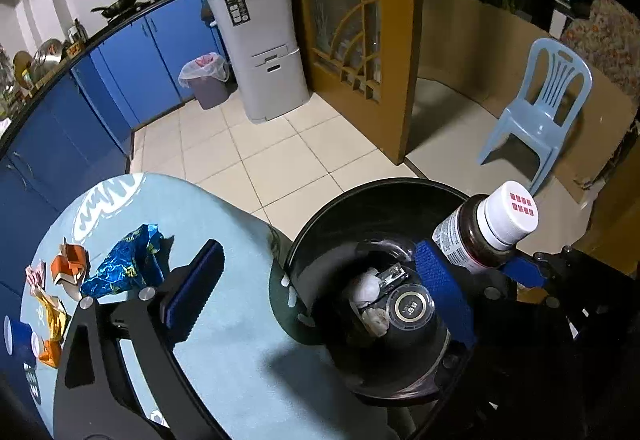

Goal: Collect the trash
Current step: 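Open right tool to drop the jar into the bin while left tool drops the carton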

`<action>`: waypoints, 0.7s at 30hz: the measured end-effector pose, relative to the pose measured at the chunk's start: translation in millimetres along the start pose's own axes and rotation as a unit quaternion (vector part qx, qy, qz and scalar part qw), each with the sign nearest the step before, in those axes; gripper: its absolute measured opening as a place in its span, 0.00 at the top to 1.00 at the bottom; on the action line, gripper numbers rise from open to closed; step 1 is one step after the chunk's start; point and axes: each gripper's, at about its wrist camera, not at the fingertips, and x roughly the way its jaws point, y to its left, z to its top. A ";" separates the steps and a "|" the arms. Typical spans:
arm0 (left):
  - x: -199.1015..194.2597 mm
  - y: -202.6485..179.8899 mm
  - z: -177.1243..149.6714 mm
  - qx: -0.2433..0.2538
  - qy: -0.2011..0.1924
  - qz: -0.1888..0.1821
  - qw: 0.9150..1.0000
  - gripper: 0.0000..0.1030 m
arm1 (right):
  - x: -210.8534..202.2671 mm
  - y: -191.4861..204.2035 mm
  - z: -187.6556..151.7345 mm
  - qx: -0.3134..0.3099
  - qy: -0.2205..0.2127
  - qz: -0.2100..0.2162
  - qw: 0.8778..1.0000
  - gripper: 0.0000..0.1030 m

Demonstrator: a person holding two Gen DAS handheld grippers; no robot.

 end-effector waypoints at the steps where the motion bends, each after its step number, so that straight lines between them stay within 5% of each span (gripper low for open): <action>1: 0.6 1.5 -0.1 -0.002 0.002 0.003 1.000 0.06 | 0.1 0.2 0.0 0.000 0.000 0.001 1.000 0.59; 11: -2.3 18.4 -4.4 -0.023 0.002 0.029 0.999 0.04 | 3.9 2.0 1.1 -0.005 0.006 0.003 1.000 0.58; 13: -3.1 21.1 -5.4 -0.027 0.003 0.031 0.999 0.04 | 6.4 3.9 1.3 -0.009 0.005 0.006 1.000 0.48; 14: -3.5 21.3 -6.8 -0.028 0.004 0.032 0.999 0.04 | 6.9 5.3 1.2 -0.012 0.004 0.006 1.000 0.22; 15: -3.7 22.7 -7.3 -0.029 0.004 0.032 0.999 0.04 | 5.8 6.4 1.3 -0.014 -0.002 0.009 1.000 0.12; 21: -6.0 27.3 -9.7 -0.035 0.006 0.032 0.999 0.04 | 0.9 11.5 5.3 -0.016 -0.014 0.011 1.000 0.12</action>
